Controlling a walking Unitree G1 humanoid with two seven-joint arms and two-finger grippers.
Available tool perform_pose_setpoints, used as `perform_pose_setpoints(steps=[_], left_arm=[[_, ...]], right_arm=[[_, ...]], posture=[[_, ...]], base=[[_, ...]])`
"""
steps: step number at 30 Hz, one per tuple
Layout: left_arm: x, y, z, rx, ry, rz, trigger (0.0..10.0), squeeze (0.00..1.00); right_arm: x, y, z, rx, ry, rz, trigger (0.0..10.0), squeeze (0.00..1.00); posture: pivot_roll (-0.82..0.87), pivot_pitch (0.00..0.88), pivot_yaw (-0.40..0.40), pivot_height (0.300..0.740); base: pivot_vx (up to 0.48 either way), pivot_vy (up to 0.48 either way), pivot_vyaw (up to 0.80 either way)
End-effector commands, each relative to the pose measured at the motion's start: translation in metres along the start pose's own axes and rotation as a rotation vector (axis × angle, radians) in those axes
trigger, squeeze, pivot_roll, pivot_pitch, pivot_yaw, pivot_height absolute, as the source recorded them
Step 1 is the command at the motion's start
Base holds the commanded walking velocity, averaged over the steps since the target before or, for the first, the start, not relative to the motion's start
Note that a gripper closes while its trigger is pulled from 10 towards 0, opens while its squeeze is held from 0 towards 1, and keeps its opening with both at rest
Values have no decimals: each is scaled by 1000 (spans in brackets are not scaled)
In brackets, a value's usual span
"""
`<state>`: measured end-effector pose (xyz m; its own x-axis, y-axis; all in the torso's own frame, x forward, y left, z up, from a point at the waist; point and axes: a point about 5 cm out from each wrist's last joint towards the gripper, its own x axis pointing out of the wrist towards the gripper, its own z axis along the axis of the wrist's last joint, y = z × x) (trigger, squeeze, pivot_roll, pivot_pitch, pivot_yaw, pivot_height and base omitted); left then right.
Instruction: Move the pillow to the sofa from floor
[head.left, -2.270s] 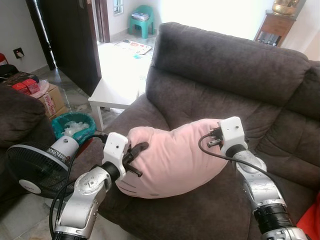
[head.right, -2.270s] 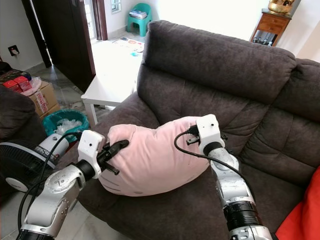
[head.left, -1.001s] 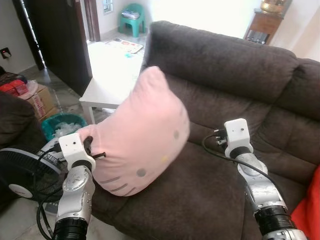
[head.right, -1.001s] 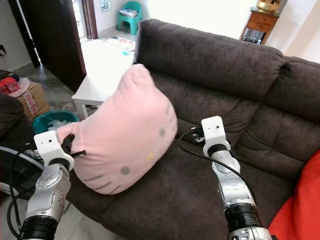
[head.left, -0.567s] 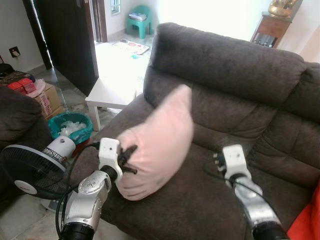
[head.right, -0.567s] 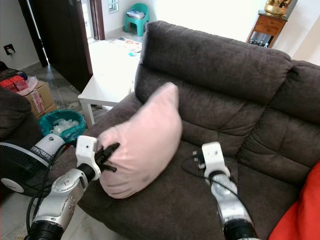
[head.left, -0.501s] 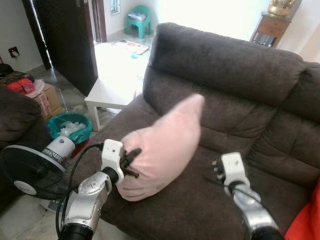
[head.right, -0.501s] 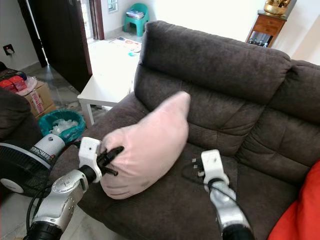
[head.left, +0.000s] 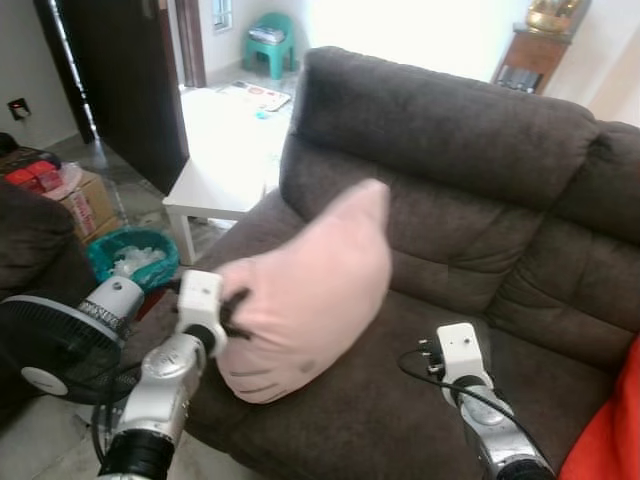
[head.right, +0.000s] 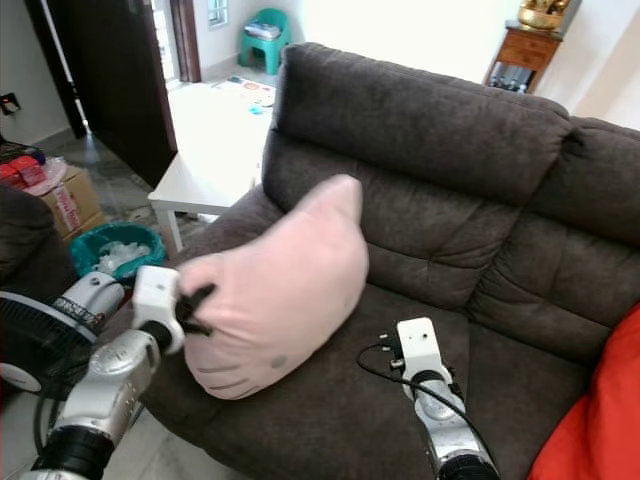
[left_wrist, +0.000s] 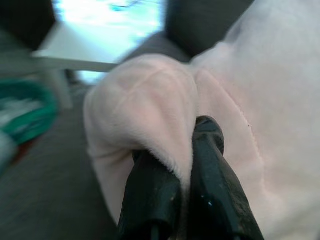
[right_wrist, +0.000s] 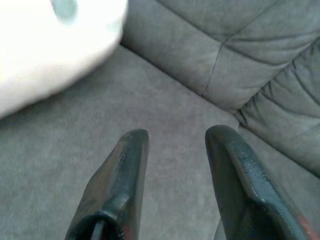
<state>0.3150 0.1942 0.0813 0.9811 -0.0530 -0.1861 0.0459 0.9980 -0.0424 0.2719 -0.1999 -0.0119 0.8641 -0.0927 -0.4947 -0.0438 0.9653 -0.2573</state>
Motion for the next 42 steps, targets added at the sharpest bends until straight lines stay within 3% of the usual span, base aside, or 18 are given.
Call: perform_pose_setpoints(steps=[1, 4, 15, 19, 27, 30, 39, 40, 42], left_arm=[[-4, 5, -13, -36, 37, 45, 10000, 0], [-3, -2, -12, -39, 4, 12, 10000, 0], [-13, -44, -23, 14, 19, -329, 10000, 0], [-13, -43, -22, 40, 6, -313, 10000, 0], [-10, -30, 7, 29, -203, -126, 10000, 0], [-11, -28, 16, 49, -255, -93, 10000, 0], [-17, -35, 24, 84, -310, -99, 10000, 0], [-17, -36, 22, 82, -307, -100, 10000, 0], [-18, -36, 21, 81, -304, -101, 10000, 0]], right_arm=[[1, -2, -1, -2, 3, -3, 10000, 0], [-1, 1, -9, 4, 25, 8, 10000, 0], [-13, 16, -47, 28, 174, 52, 10000, 0], [-18, 18, -56, 34, 201, 57, 10000, 0], [-35, 21, -90, 102, 350, 54, 10000, 0], [-35, 23, -91, 164, 371, 47, 10000, 0], [-38, 26, -97, 289, 422, 17, 10000, 0], [-39, 28, -98, 361, 429, -13, 10000, 0], [-40, 29, -99, 400, 431, -27, 10000, 0]], posture=[[147, 1, -139, 740], [147, 1, -140, 740], [150, 8, -145, 740], [152, 8, -145, 740], [150, 9, -143, 740], [154, 10, -143, 740], [156, 10, -134, 740], [153, 8, -128, 740], [154, 7, -128, 740]], base=[[0, 0, 0], [0, 0, 0], [0, 0, 0], [0, 0, 0], [0, 0, 0], [0, 0, 0], [0, 0, 0], [0, 0, 0], [0, 0, 0]])
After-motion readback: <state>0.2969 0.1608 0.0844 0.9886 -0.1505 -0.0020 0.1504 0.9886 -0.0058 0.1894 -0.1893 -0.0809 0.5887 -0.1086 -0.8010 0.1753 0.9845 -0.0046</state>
